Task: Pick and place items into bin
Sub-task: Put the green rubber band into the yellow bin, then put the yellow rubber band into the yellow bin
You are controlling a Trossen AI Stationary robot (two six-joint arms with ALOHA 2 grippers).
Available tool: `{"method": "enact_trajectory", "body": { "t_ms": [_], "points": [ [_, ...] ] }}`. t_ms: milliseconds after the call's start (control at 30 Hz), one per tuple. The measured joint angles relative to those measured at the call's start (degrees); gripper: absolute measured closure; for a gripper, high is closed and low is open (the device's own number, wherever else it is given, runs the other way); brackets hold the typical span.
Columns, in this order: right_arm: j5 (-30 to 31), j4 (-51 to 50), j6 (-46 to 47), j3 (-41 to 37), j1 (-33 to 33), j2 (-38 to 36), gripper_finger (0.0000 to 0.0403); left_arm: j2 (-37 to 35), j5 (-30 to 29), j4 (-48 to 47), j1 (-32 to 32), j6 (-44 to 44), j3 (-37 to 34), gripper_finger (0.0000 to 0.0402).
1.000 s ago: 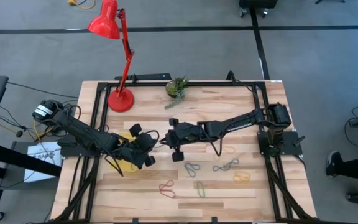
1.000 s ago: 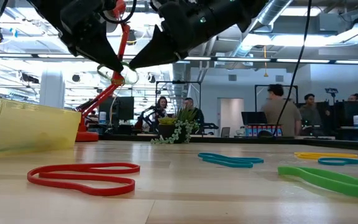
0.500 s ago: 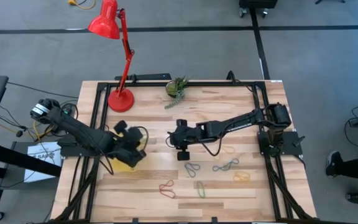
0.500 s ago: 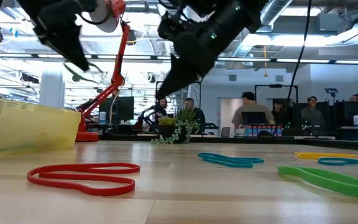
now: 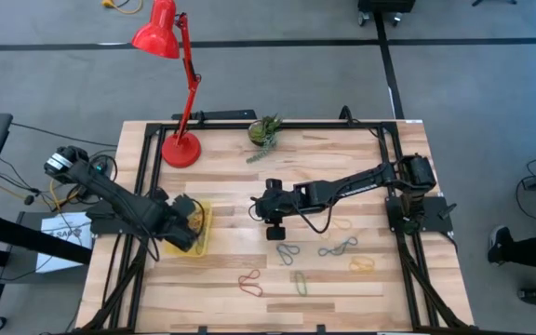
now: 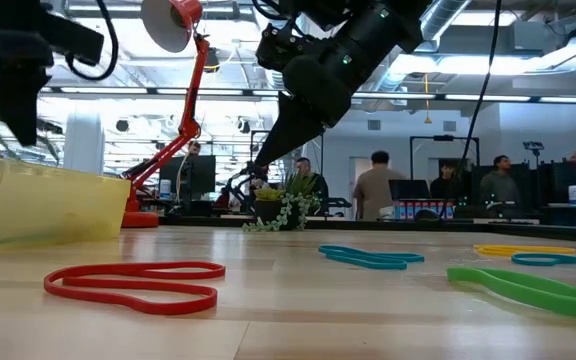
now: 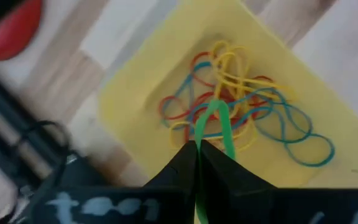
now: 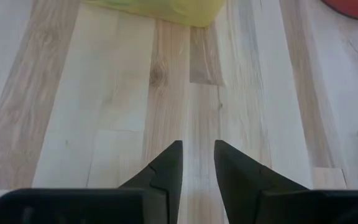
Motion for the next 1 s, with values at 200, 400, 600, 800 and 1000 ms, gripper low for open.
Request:
{"method": "enact_trajectory", "body": {
  "t_ms": [200,400,600,800,1000],
  "points": [
    [0.00,0.00,0.02,0.00,0.00,0.00,0.0316,0.00,-0.01,5.25,0.02,0.51,-4.55,0.0401],
    [0.00,0.01,0.04,0.00,0.00,0.00,0.0316,0.00,-0.04,6.35,0.04,0.37,-7.39,0.0384],
    [0.00,0.20,0.04,0.00,0.00,0.00,0.0316,0.02,0.37,9.77,0.08,0.44,-8.08,0.0345],
    [0.00,0.39,0.00,0.00,0.00,0.00,0.0316,0.02,-0.68,11.49,0.08,0.46,-8.08,0.0312],
    [-0.07,-0.54,-1.53,-0.02,-0.28,-1.16,0.0316,0.04,-4.78,12.02,0.08,1.48,-3.72,0.0310]
  ]
}}
